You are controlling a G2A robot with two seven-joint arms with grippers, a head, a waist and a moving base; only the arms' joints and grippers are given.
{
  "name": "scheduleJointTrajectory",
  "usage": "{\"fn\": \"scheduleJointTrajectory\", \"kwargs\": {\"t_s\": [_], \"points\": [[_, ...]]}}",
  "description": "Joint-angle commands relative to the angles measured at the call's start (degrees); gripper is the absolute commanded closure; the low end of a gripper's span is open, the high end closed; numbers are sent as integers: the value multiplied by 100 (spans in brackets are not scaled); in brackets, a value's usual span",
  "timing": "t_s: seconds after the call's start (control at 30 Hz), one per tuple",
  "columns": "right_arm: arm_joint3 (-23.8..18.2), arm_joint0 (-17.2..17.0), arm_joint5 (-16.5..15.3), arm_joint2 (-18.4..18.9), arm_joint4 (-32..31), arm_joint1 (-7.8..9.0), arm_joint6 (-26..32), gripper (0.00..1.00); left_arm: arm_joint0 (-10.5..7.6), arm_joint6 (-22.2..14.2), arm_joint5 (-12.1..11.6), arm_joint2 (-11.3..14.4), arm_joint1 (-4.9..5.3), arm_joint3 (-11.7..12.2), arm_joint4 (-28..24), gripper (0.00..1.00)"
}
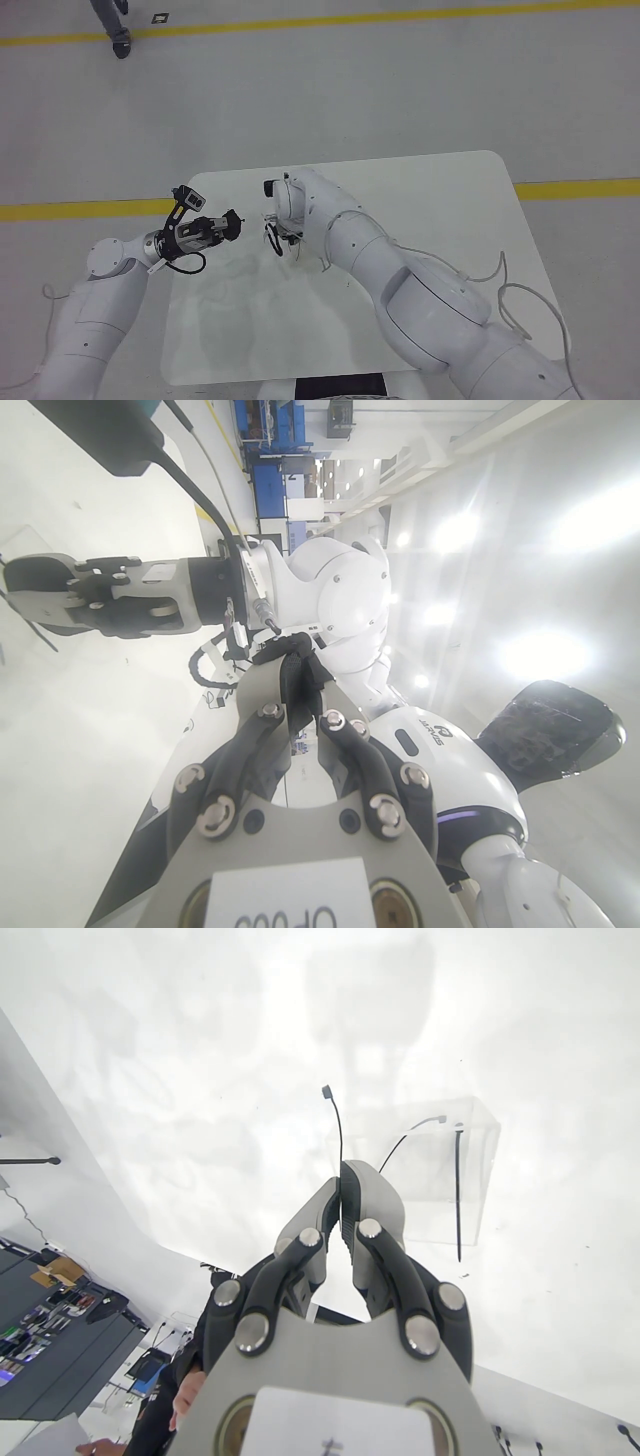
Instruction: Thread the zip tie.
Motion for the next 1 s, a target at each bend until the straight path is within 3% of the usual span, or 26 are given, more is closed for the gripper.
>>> {"fn": "scheduleJointTrajectory", "kwargs": {"t_s": [0.0, 0.1, 0.33, 0.57, 0.77, 0.93, 0.97], "points": [[22, 23, -39, 77, 68, 49, -66, 100, 0, 0, 0, 0, 0, 0, 0, 100], [77, 62, -269, 229, 201, 159, -137, 100, 0, 0, 0, 0, 0, 0, 0, 100], [94, 97, -1179, 622, 533, 502, -207, 100, 0, 0, 0, 0, 0, 0, 0, 100], [-127, -17, -1957, 1033, 835, 902, -100, 100, 0, 0, 0, 0, 0, 0, 0, 100], [-737, -311, -2309, 1377, 964, 1261, 145, 100, 0, 0, 0, 0, 0, 0, 0, 100], [-1829, -818, -2503, 1730, 1061, 1581, 609, 100, 0, 0, 0, 0, 0, 0, 0, 100], [-1829, -818, -2503, 1730, 1061, 1581, 609, 100, 0, 0, 0, 0, 0, 0, 0, 100]]}}
